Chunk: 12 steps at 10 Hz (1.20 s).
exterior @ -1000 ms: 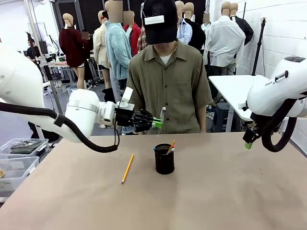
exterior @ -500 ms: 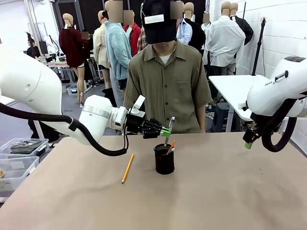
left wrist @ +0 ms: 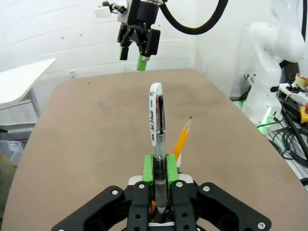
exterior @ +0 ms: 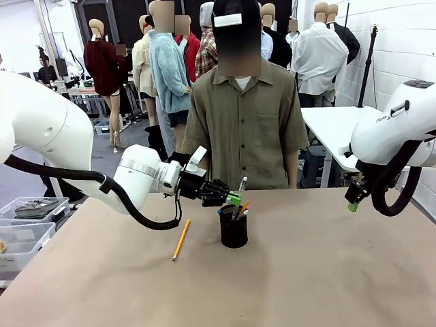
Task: Place the pens into the pen holder.
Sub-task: Pick up a writing instrument from the table and place it into the Pen holder.
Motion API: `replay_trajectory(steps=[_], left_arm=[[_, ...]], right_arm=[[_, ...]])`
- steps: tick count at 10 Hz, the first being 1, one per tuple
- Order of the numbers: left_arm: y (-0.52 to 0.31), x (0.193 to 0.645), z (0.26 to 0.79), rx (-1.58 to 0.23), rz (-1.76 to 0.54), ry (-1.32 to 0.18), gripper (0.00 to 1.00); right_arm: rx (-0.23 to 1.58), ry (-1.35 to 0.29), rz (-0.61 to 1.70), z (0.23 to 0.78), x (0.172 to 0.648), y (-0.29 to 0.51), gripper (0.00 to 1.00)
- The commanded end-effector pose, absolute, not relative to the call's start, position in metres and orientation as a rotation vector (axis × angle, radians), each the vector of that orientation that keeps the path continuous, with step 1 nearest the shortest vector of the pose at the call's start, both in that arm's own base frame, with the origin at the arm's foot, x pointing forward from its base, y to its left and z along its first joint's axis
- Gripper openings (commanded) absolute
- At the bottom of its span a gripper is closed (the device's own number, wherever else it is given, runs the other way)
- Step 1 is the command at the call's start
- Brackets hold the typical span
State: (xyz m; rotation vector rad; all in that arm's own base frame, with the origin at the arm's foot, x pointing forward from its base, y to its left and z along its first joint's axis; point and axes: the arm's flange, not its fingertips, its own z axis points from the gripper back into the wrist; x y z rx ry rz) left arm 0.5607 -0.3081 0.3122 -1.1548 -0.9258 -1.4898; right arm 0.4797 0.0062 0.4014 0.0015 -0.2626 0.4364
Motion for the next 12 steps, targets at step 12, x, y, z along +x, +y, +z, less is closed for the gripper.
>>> replay_trajectory(steps=[12], left_arm=[[-0.191,0.475,0.438,-0.415,-1.032,-0.462,0.67]], right_arm=[[-0.009,-0.265,0.447,0.399,0.479,0.004,0.97]])
